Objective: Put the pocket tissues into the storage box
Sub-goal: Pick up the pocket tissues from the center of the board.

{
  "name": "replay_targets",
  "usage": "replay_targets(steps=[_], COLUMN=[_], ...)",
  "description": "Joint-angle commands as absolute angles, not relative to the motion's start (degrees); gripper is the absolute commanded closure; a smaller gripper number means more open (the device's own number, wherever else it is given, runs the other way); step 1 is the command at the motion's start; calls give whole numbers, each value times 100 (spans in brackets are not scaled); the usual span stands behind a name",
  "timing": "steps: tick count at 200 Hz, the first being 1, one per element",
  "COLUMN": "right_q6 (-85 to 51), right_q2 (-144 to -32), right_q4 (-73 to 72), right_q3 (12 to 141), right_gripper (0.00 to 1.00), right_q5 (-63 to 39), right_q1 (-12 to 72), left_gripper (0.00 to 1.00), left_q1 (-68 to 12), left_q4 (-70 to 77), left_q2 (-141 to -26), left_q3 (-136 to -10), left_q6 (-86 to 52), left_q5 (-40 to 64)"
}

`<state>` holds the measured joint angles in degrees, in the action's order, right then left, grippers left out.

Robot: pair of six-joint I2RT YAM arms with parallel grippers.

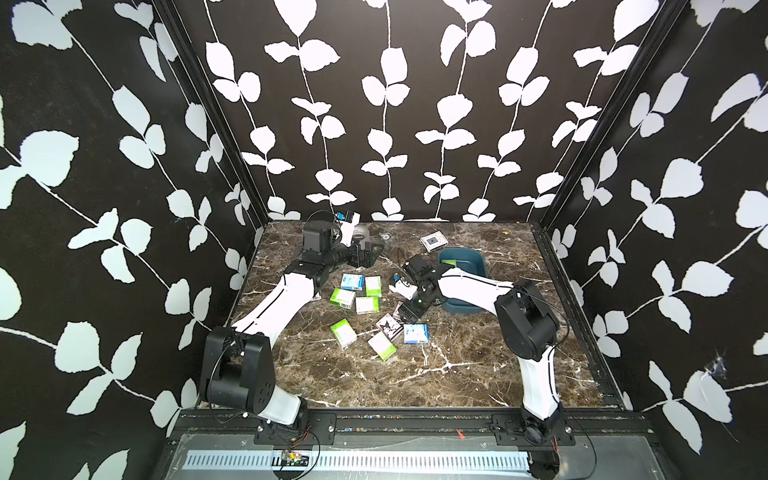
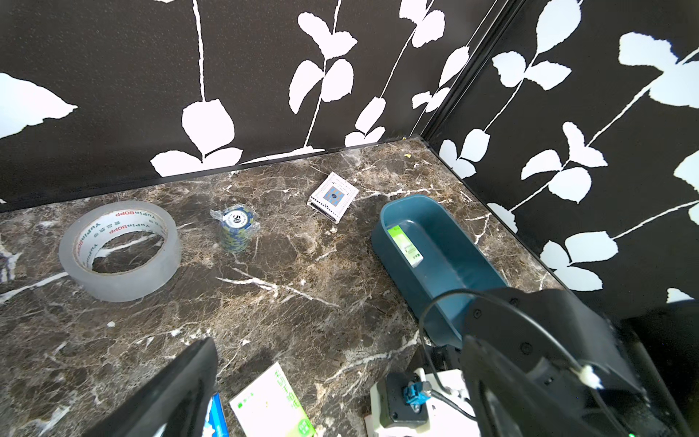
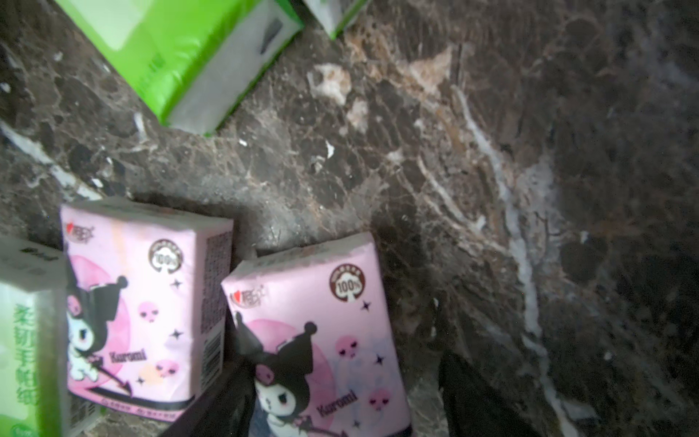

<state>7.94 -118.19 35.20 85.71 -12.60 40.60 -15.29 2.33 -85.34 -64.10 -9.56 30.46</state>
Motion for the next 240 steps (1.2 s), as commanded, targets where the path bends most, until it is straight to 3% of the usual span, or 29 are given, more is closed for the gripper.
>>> replay_targets(steps=[1, 34, 64, 155, 240], right_q6=[858, 879, 686, -505, -1802], right_q2=[-11939, -12049, -11956, -11170, -10068], right_q4=[3631, 3728, 3575, 2859, 2665], right_q3=[8804, 8944, 8915, 9086, 8125], right_gripper=[24, 31, 49, 54, 53], right_q5=[-1222, -1229, -1135, -1414, -199], right_q1=[4123, 4133, 4124, 3469, 1920], left_gripper=[1, 1, 1, 1, 1], left_q1=[-1535, -1534, -1530, -1537, -1884], left_q4=[123, 148, 148, 236, 404], left_q2=[-8307, -8323, -8299, -8400, -8624], left_q3=[-6442, -6451, -6462, -6552, -6621], left_q6=[-844, -868, -861, -987, -905], left_q5=[3013, 3033, 3028, 3151, 3236])
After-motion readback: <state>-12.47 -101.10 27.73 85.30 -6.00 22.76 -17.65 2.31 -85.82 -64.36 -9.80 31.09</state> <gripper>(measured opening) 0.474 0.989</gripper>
